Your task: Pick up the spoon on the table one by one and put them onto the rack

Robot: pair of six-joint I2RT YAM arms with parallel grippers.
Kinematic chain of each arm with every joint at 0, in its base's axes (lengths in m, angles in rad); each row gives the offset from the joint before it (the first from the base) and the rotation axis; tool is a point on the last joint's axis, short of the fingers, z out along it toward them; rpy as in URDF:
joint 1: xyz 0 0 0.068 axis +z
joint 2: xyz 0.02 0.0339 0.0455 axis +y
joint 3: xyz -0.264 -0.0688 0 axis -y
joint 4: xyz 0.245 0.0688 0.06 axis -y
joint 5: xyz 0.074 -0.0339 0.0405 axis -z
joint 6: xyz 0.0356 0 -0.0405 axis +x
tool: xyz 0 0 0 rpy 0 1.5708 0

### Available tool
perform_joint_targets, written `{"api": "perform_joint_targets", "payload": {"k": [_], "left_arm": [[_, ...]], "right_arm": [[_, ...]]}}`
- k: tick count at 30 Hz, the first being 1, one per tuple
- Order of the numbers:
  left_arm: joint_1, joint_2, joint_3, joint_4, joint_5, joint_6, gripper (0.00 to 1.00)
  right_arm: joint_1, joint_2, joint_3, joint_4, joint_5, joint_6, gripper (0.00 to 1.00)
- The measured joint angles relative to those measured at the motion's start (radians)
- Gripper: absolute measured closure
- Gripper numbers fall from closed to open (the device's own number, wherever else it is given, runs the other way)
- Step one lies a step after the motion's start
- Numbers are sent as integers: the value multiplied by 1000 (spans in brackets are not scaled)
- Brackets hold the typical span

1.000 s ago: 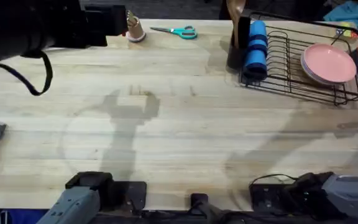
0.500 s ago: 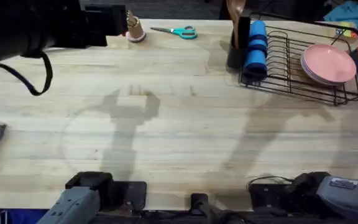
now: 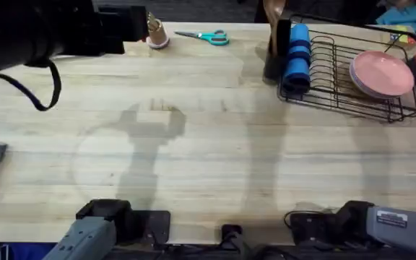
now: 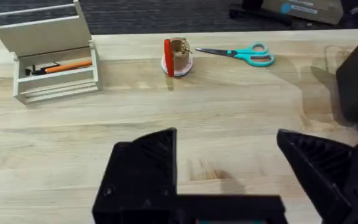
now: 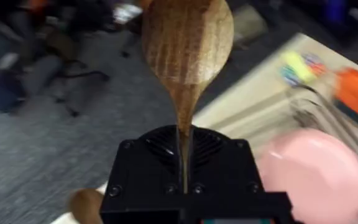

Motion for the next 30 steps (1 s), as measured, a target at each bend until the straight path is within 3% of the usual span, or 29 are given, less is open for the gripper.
{"api": "perform_joint_targets", "payload": {"k": [10,26,30], "left_arm": [[0,0,0,0,0,0,8],[0,0,0,0,0,0,7],[0,0,0,0,0,0,7]], "right_arm": [[197,29,0,188,20,0,968],[344,213,0,267,98,-43,965],[398,244,0,282,182,-61,965]]}}
